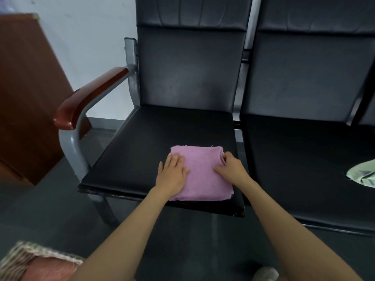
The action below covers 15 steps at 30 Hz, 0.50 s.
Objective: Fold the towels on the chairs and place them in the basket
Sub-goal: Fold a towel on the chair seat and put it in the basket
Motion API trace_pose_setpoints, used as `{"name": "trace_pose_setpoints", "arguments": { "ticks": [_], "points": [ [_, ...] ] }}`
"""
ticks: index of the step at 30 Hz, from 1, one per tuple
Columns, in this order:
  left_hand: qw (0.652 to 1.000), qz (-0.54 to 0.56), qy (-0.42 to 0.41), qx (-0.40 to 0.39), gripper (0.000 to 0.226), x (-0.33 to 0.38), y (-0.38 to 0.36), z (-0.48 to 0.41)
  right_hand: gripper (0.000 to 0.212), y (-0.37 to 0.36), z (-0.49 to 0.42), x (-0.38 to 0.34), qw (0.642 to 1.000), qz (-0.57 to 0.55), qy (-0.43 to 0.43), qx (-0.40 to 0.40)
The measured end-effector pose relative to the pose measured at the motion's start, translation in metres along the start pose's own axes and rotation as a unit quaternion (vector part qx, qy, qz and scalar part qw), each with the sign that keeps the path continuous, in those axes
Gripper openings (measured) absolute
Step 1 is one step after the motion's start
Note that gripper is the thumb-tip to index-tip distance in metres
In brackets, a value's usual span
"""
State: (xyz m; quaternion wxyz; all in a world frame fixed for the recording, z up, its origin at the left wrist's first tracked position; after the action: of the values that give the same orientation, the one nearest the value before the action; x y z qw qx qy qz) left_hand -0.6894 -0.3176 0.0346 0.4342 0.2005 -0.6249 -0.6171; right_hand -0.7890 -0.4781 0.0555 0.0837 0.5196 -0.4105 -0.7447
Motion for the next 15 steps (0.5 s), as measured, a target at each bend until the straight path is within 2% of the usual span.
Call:
{"name": "trace_pose_setpoints", "arguments": {
  "ticks": [3, 5, 7, 10, 12, 15],
  "points": [
    [0.999, -0.005, 0.010, -0.040, 0.056, -0.003, -0.011, 0.000, 0.042, 0.009, 0.002, -0.006, 0.998, 0.054, 0.005, 0.017],
    [0.999, -0.017, 0.011, -0.049, 0.057, -0.004, -0.013, 0.001, 0.058, 0.013, 0.002, -0.015, 0.983, 0.182, 0.016, 0.035],
    [0.998, -0.022, 0.013, -0.048, 0.056, -0.003, -0.010, 0.002, 0.063, 0.016, 0.002, -0.034, 0.957, 0.263, 0.078, 0.090],
    [0.999, 0.013, 0.001, 0.046, 0.052, 0.011, 0.010, 0.004, 0.044, 0.005, 0.006, -0.075, 0.953, 0.151, 0.225, 0.138],
    [0.994, 0.049, 0.000, 0.101, 0.052, 0.018, 0.019, 0.004, 0.042, -0.019, 0.003, -0.079, 0.961, 0.112, 0.234, 0.094],
    [0.998, 0.004, 0.020, 0.052, 0.052, 0.010, -0.003, -0.001, 0.049, -0.061, -0.008, -0.050, 0.965, 0.190, 0.179, 0.000]
  ]
}}
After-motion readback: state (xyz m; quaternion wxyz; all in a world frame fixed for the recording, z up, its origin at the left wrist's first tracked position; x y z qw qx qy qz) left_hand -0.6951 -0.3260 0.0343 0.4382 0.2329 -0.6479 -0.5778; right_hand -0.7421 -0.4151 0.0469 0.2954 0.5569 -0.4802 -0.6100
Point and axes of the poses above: each hand's wrist, its own z-axis away from the middle knuckle, its own y-axis out of the back of the hand, x = y × z, the point moved 9 cm from there along -z, towards the middle knuckle, and after that the axes turned 6 degrees about y, right-handed, at the moved point
